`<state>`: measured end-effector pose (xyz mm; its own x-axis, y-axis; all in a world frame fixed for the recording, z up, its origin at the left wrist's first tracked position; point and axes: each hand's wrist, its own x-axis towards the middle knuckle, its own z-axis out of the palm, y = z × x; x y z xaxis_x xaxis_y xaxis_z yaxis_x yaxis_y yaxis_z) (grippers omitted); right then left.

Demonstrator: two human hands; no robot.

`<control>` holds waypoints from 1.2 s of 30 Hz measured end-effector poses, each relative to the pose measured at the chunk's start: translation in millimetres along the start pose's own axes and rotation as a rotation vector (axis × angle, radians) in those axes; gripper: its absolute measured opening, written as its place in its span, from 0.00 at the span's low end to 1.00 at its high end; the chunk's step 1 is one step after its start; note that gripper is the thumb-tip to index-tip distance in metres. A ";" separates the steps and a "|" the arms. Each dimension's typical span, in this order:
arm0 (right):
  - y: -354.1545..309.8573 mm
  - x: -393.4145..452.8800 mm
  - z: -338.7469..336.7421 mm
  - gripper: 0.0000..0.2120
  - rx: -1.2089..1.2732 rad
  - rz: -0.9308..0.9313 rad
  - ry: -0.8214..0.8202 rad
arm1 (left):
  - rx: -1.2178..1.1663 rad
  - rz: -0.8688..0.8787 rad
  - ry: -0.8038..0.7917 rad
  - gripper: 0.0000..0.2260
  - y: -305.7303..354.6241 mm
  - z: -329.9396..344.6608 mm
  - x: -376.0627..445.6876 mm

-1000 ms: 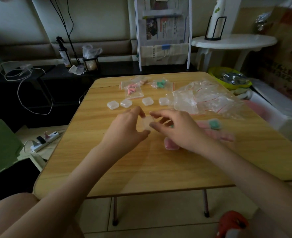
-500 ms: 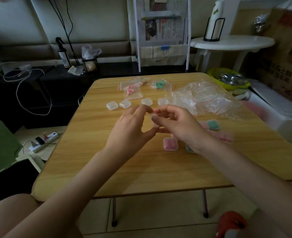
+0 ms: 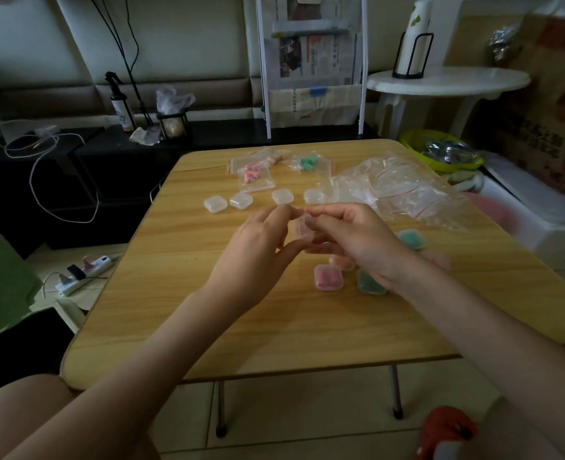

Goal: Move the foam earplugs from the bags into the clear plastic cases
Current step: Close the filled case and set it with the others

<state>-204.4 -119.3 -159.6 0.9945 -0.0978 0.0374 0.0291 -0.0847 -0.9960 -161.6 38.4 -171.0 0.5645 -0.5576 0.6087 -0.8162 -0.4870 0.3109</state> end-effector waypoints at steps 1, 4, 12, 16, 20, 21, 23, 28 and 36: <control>-0.8 0.2 -1.0 0.10 0.027 0.015 0.015 | -0.010 -0.010 0.011 0.14 -0.2 -0.1 0.3; -1.4 3.1 -10.0 0.10 0.149 0.042 0.070 | -0.067 -0.069 0.048 0.16 -2.0 -4.1 2.4; 3.1 6.0 -19.4 0.11 0.275 0.065 0.095 | -0.265 -0.323 -0.130 0.12 -3.7 -4.8 2.2; 6.1 6.9 -14.8 0.10 0.228 0.055 0.127 | -0.338 -0.370 -0.171 0.14 -1.5 -2.2 0.2; 3.2 6.4 -11.5 0.09 0.050 -0.039 0.137 | -0.536 -0.492 -0.324 0.17 2.0 -4.0 3.4; 2.3 5.6 -10.5 0.08 0.004 -0.073 0.133 | -0.611 -0.527 -0.355 0.18 3.5 -5.4 4.1; 1.4 4.7 -8.9 0.04 -0.061 -0.138 0.132 | -0.760 -0.616 -0.395 0.17 4.9 -8.3 5.5; -1.8 2.7 -7.6 0.02 -0.151 -0.244 0.151 | -0.953 -0.721 -0.478 0.12 4.4 -9.6 6.4; 2.7 3.3 -4.6 0.08 -0.170 -0.191 0.107 | -1.040 -0.854 -0.428 0.19 4.8 -6.7 5.7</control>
<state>-201.5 -124.4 -161.8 0.9561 -0.1671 0.2407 0.1891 -0.2757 -0.9425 -163.2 37.4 -161.1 0.7641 -0.5969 -0.2448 0.1801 -0.1669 0.9694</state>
